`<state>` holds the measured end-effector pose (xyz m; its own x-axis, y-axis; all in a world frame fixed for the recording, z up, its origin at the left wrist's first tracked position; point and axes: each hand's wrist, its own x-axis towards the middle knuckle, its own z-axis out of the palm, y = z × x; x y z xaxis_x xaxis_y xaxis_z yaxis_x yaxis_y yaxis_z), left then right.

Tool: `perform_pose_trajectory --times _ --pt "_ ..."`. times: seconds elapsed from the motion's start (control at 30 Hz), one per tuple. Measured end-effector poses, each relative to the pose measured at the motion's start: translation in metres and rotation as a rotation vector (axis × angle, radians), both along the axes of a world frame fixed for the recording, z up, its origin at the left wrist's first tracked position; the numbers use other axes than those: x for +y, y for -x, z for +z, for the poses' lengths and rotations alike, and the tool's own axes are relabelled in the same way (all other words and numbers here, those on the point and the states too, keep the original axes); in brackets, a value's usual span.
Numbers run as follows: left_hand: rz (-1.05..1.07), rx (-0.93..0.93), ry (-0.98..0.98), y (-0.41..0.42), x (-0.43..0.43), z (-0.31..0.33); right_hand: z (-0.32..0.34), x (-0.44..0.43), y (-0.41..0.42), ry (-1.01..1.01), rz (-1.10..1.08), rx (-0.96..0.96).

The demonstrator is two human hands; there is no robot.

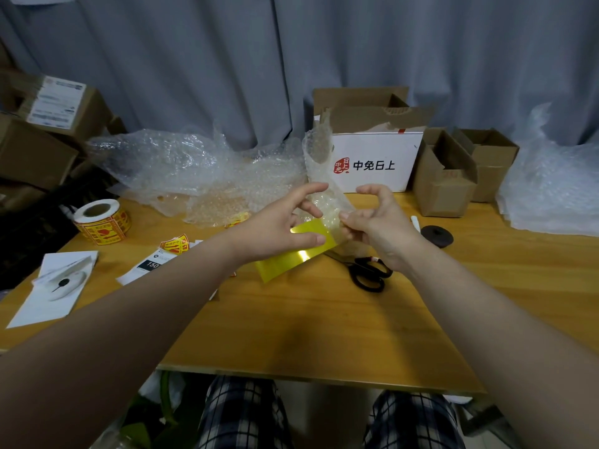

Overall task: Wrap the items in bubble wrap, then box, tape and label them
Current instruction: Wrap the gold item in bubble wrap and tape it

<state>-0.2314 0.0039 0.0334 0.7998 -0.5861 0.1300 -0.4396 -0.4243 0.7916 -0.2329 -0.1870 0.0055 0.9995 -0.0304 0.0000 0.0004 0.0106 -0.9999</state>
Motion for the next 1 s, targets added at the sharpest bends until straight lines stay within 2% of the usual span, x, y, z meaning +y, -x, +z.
perform_pose_trajectory --times 0.2,0.3,0.4,0.47,0.57,0.63,0.73,0.9,1.0 --pt "0.003 0.093 0.022 -0.003 -0.003 -0.001 -0.003 -0.009 0.002 0.107 0.011 -0.041" --pt "-0.003 0.029 0.023 -0.002 -0.004 0.0 -0.003 -0.011 0.002 0.101 0.021 -0.02" --pt "-0.026 -0.046 0.0 -0.003 -0.004 0.001 -0.002 -0.012 0.0 0.202 0.03 -0.029" --pt "-0.049 -0.12 -0.069 -0.003 -0.004 0.001 0.002 -0.015 -0.001 0.428 0.076 -0.032" --pt "-0.106 -0.218 -0.23 -0.003 -0.004 -0.002 0.009 -0.018 -0.001 0.918 0.197 -0.085" --pt "-0.127 -0.27 -0.334 -0.003 -0.001 -0.006 0.007 -0.018 -0.003 1.041 0.115 -0.189" --pt "-0.178 -0.347 -0.532 -0.005 0.003 -0.018 -0.004 -0.017 -0.011 0.94 -0.063 -0.226" --pt "-0.235 -0.441 -0.792 -0.001 -0.006 -0.034 -0.024 -0.001 -0.039 0.973 0.013 0.011" --pt "-0.207 -0.575 -0.881 -0.006 -0.017 -0.032 -0.031 -0.003 -0.056 0.834 0.031 0.096"
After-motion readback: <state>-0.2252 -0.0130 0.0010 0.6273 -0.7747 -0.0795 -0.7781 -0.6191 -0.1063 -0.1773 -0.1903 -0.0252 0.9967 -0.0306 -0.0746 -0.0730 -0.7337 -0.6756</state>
